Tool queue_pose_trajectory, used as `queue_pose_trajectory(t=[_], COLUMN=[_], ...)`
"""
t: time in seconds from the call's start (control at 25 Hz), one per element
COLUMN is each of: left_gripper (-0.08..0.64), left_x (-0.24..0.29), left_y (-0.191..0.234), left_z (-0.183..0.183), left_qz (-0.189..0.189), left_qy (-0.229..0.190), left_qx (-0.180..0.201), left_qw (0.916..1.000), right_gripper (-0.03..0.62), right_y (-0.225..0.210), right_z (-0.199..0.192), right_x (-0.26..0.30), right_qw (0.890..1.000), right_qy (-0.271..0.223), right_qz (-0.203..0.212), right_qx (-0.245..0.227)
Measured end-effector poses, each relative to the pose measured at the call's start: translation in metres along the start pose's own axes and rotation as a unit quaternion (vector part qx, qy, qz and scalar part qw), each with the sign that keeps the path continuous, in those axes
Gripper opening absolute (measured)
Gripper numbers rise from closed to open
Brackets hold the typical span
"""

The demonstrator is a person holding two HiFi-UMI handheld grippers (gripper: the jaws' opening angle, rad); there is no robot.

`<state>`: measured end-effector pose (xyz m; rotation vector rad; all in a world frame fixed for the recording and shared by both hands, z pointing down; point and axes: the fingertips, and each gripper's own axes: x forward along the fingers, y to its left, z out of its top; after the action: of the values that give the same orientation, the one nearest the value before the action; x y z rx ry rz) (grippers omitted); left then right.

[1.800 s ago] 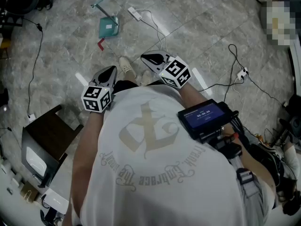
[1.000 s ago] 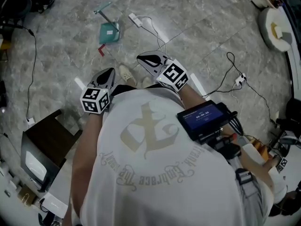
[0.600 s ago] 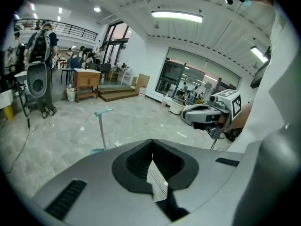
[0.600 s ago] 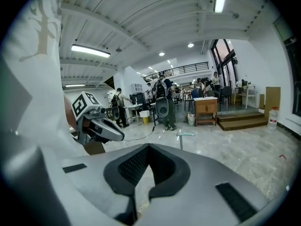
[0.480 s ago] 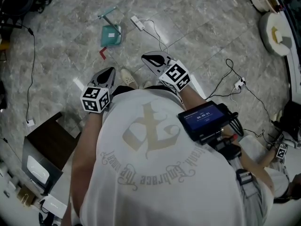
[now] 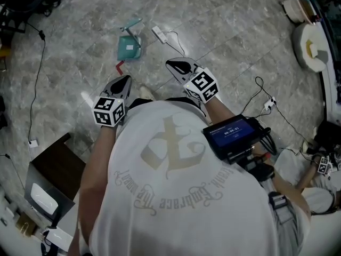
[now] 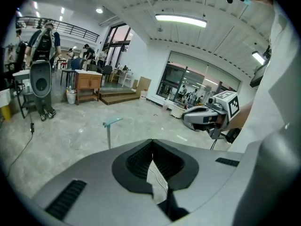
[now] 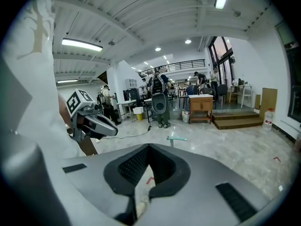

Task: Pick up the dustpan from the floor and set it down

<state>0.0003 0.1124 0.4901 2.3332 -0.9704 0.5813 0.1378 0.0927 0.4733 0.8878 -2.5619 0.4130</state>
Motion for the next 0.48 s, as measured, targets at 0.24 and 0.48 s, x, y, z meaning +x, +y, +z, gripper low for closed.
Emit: queue_pose_trajectory(t=[0.24, 0.48], left_gripper=[0.012, 0.012], left_x=[-0.014, -0.032], left_y=[0.010, 0.024], left_z=[0.015, 0.025], left_qz=[0.013, 0.033], left_qy=[-0.014, -0.031], left_qx=[0.001, -0.007], left_qw=[0.9998, 0.9989], right_gripper=[0.014, 0.015], right_y=[-0.010, -0.014], right_z=[0.019, 0.039], right_x=[0.004, 0.014], right_qw=[1.000, 1.000], right_qy=[-0.001, 0.002], right_qz=[-0.008, -0.003], right_qx=[-0.006, -0.025])
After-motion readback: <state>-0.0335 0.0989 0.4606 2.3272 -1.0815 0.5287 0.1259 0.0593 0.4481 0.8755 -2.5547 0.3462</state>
